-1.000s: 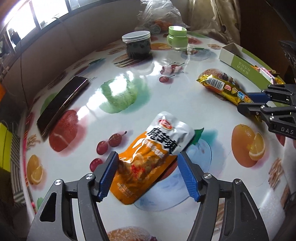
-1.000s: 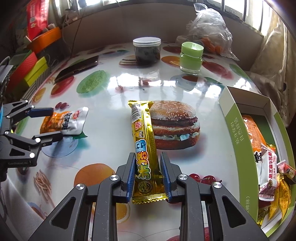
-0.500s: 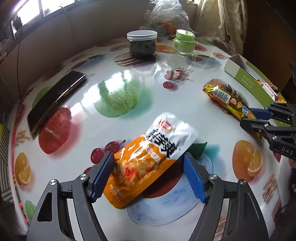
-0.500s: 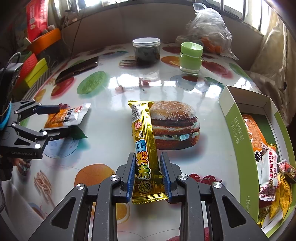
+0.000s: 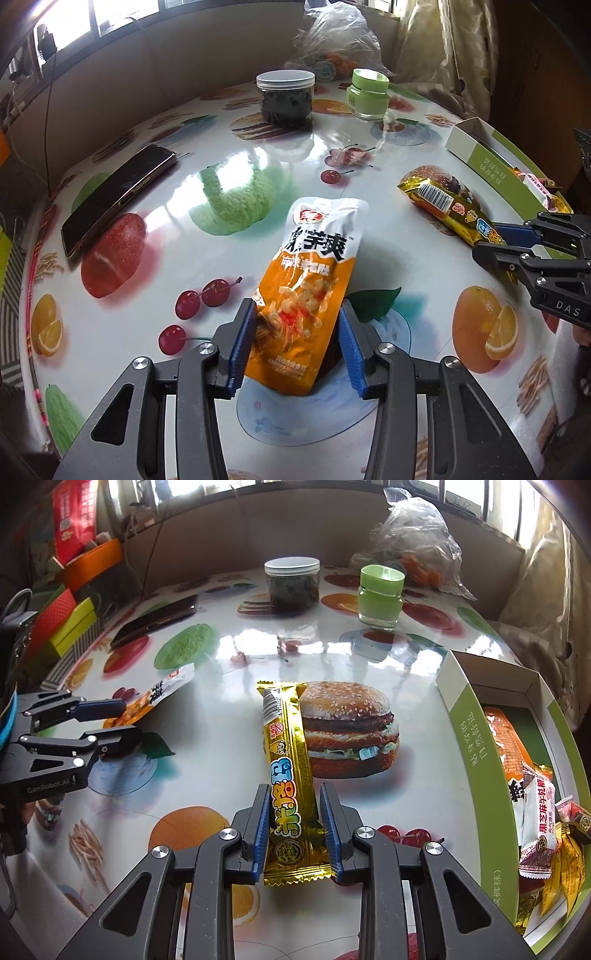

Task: Organize snacks
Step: 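Grasp the orange konjac packet with the left tool and lift it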

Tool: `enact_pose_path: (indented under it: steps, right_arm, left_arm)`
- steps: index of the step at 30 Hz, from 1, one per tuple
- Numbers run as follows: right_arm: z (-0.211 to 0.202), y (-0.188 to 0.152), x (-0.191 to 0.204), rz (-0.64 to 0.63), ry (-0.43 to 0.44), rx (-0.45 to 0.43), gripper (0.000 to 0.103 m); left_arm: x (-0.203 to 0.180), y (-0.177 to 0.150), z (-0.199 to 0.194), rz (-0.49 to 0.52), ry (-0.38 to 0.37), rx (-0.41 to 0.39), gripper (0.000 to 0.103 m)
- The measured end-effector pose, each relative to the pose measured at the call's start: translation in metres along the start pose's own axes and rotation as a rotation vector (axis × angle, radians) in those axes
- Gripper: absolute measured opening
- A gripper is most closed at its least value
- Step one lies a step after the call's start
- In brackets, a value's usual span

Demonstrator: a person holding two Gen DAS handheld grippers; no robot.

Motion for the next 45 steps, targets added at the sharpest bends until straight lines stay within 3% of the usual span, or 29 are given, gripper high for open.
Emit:
enact_pose_path:
  steps: [7, 10, 17, 33, 45]
  right_arm:
    - [0.0, -0.001, 0.0, 0.003, 0.001, -0.007, 0.025]
    - [0.0, -0.001, 0.0, 0.003, -0.001, -0.007, 0.025]
    - [-0.002, -0.004, -0.002, 0.003, -0.007, -0.005, 0.025]
    - [-0.01, -0.024, -0.001, 0.015, 0.031, -0.023, 0.021]
    - [-0.016, -0.03, -0.005, 0.035, 0.049, -0.032, 0.021]
  left_arm:
    - [-0.015, -0.005, -0.005, -0.012, 0.022, -0.032, 0.036]
    - [-0.018, -0.006, -0.011, -0.031, -0.008, -0.054, 0.03]
    - [-0.028, -0.011, -0.019, -0.061, -0.033, -0.082, 0.025]
    - [-0.063, -0.016, -0.036, -0.087, -0.121, -0.134, 0.017]
    - [-0.064, -0.007, -0.035, -0.13, -0.126, -0.134, 0.016]
Point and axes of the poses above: each gripper's, at about its wrist camera, not at the fingertips, and z roughly the way its jaws point, x to its left, y to its top, the point moved 6 cm from there along z, roughly the way its jaws point, and after that the axes turned 15 degrees about x, right-handed, at the moved point
